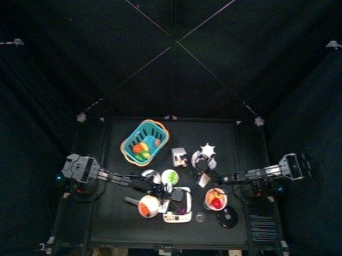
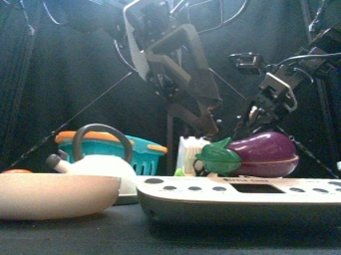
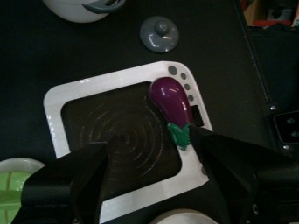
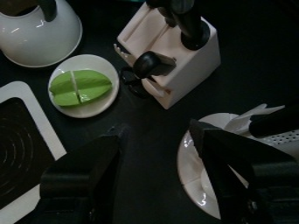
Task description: Adjust eggplant into middle of stove
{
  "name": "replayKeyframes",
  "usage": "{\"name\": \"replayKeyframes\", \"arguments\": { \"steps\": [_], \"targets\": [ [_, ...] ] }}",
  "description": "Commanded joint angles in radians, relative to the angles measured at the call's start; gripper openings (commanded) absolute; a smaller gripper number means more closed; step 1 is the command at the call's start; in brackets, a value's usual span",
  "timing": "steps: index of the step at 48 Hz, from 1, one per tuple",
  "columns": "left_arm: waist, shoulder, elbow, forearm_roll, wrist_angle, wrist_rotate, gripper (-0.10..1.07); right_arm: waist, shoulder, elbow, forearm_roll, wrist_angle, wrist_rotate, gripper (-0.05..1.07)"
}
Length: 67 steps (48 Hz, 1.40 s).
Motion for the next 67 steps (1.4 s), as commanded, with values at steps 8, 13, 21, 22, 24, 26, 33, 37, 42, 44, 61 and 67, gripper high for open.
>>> {"name": "replayKeyframes", "arguments": {
  "steps": [8, 13, 21, 22, 24, 26, 33, 37, 42, 44, 61, 67],
  "targets": [
    [-0.037, -0.015, -0.025, -0.041, -0.006, -0.002, 0.98, -0.002, -0.011, -0.018, -0.002, 0.000, 0.002, 0.91],
    [-0.049, -0.008, -0.023, -0.058, -0.006, -0.002, 0.98, -0.002, -0.009, -0.017, -0.002, 0.000, 0.002, 0.91],
    [-0.060, 0.008, -0.028, -0.092, -0.009, 0.002, 0.98, -0.002, -0.009, -0.018, -0.003, 0.000, 0.002, 0.91],
    [-0.060, 0.011, -0.029, -0.092, -0.009, 0.002, 0.98, 0.000, -0.009, -0.018, -0.002, 0.000, 0.002, 0.91],
    [-0.060, 0.015, -0.034, -0.094, -0.009, 0.002, 0.98, -0.002, -0.008, -0.018, -0.003, 0.000, 0.002, 0.91],
    [-0.060, 0.023, -0.037, -0.094, -0.009, 0.002, 0.98, -0.002, -0.005, -0.020, -0.003, 0.000, 0.002, 0.91],
    [-0.060, 0.052, -0.060, -0.094, -0.008, 0.002, 0.98, -0.002, 0.003, -0.021, -0.003, 0.000, 0.000, 0.91],
    [-0.058, 0.063, -0.069, -0.094, -0.008, 0.000, 0.98, -0.002, 0.003, -0.021, -0.003, 0.000, 0.000, 0.91],
    [-0.058, 0.075, -0.078, -0.094, -0.009, -0.002, 0.98, -0.002, 0.003, -0.021, -0.003, 0.000, 0.000, 0.91],
    [-0.057, 0.081, -0.083, -0.095, -0.011, -0.002, 0.98, -0.002, 0.003, -0.021, -0.003, 0.000, 0.000, 0.91],
    [-0.048, 0.129, -0.114, -0.095, -0.014, -0.003, 0.98, -0.002, 0.005, -0.021, -0.003, 0.000, 0.000, 0.91],
    [-0.041, 0.143, -0.121, -0.095, -0.025, -0.003, 0.98, -0.002, 0.003, -0.021, -0.003, 0.000, 0.000, 0.91]
  ]
}}
